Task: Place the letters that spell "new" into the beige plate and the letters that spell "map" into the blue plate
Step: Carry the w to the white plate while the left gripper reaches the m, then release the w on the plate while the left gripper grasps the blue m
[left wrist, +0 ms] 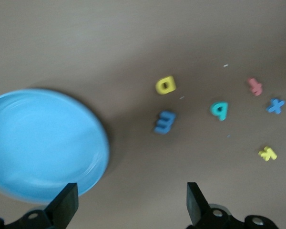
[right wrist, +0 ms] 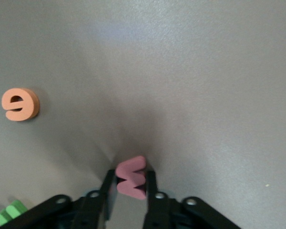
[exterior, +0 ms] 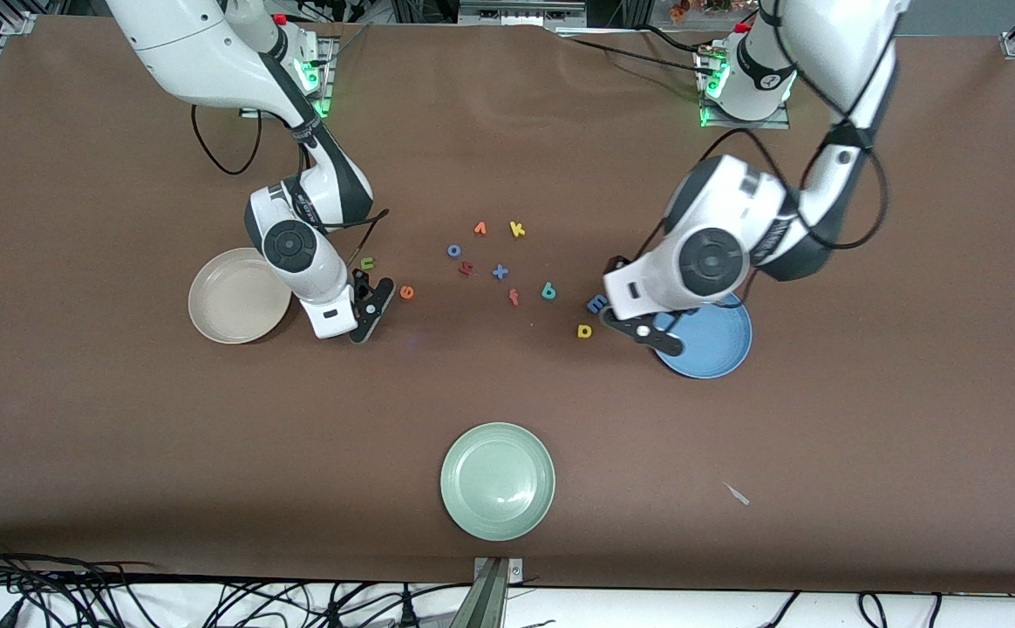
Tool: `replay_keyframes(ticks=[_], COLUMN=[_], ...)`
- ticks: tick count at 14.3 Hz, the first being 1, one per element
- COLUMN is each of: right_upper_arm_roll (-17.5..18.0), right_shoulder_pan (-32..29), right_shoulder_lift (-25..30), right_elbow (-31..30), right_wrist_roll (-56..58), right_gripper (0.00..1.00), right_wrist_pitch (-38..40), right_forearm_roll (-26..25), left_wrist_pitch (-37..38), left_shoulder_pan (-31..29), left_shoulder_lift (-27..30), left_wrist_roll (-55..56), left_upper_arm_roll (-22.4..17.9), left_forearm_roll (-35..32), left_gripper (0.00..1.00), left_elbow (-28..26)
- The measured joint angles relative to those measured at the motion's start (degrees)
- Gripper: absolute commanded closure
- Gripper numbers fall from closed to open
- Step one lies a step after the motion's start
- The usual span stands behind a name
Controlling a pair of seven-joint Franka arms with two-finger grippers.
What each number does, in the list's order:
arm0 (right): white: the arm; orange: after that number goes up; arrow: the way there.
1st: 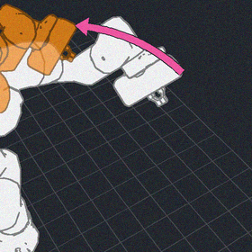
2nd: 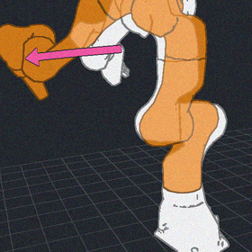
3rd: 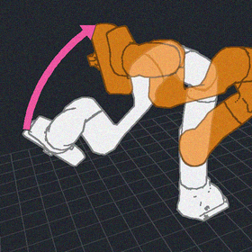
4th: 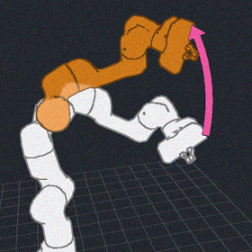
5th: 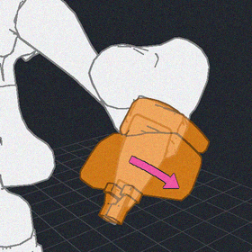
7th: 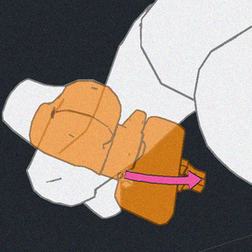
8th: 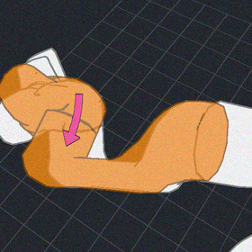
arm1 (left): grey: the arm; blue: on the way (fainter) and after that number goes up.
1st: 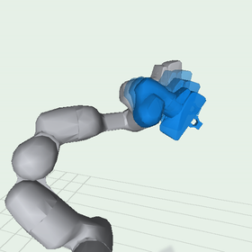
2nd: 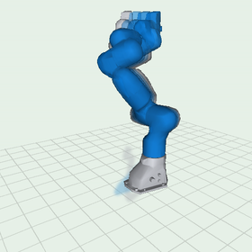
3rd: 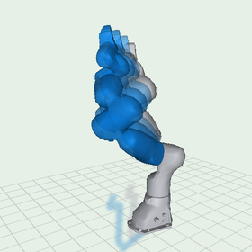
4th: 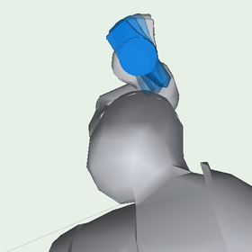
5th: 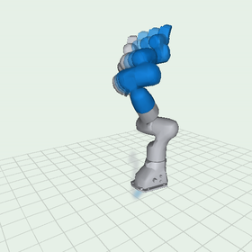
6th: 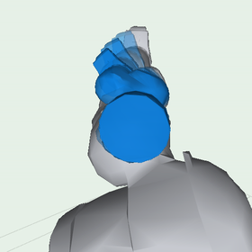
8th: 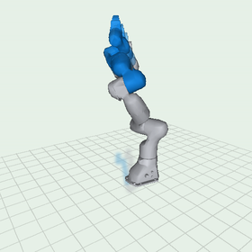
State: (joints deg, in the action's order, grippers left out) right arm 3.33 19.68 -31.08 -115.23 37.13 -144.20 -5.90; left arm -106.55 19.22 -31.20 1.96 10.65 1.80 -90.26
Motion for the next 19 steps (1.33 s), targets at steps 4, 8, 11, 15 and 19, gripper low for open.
replay_keyframes(ticks=[4,8,11,15,19], right_upper_arm_roll=[0.01,-0.79,-2.82,-8.30,-11.43], right_shoulder_pan=[0.00,-0.83,-2.79,-3.40,-3.47], right_shoulder_lift=[0.03,1.31,4.94,9.72,13.41], right_elbow=[0.12,4.40,5.69,-1.29,-10.71], right_wrist_roll=[0.03,0.03,0.04,0.75,1.32], right_gripper=[0.99,1.00,1.00,1.00,0.94], right_wrist_pitch=[-0.01,9.12,16.15,13.55,6.65], right_forearm_roll=[-0.02,0.03,0.04,0.04,0.04], left_wrist_pitch=[-4.49,-6.70,-10.51,-11.30,-13.84], left_shoulder_pan=[4.28,5.56,5.92,6.24,7.21], left_shoulder_lift=[-5.53,-8.18,-9.13,-9.75,-10.75], left_wrist_roll=[4.92,6.35,6.34,6.36,6.40], left_upper_arm_roll=[-0.06,-0.07,-0.07,-0.08,-0.07], left_forearm_roll=[-0.92,-5.84,-6.42,-9.97,-12.96], left_gripper=[0.00,0.00,0.00,0.07,0.16], left_elbow=[-0.06,-0.47,-2.33,-3.72,-4.11])
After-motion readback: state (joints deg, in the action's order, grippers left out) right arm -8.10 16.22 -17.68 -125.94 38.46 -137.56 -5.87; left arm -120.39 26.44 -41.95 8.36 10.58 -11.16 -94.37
